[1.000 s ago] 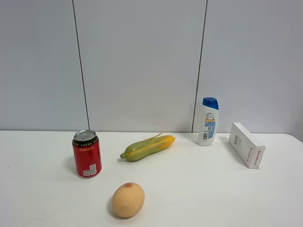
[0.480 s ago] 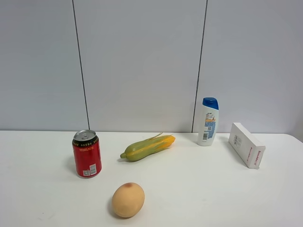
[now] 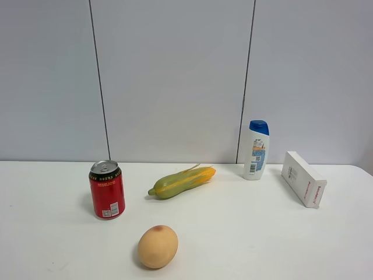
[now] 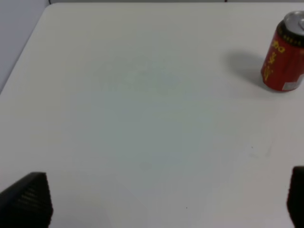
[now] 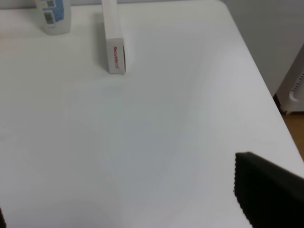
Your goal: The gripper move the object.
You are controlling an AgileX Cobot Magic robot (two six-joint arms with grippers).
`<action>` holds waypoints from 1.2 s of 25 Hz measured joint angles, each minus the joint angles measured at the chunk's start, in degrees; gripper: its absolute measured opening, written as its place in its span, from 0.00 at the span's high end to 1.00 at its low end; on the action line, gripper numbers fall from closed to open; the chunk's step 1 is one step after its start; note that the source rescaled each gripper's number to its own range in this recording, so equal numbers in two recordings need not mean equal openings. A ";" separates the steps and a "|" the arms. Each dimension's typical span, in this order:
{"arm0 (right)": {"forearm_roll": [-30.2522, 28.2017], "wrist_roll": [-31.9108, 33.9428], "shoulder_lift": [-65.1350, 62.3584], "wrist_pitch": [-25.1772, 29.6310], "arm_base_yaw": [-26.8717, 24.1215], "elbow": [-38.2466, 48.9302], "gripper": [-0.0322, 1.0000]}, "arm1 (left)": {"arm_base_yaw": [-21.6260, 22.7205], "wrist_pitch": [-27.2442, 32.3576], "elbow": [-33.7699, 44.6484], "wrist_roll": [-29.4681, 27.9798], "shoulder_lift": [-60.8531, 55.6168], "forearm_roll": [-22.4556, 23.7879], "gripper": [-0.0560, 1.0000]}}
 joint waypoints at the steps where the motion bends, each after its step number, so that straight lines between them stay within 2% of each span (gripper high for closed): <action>1: 0.12 -0.18 0.00 0.00 0.11 0.00 0.05 | 0.00 0.00 0.00 0.00 0.00 0.00 0.00; 30: 0.22 -0.18 0.00 -0.05 -0.32 0.00 0.05 | 0.00 0.00 0.00 0.00 0.00 0.00 0.00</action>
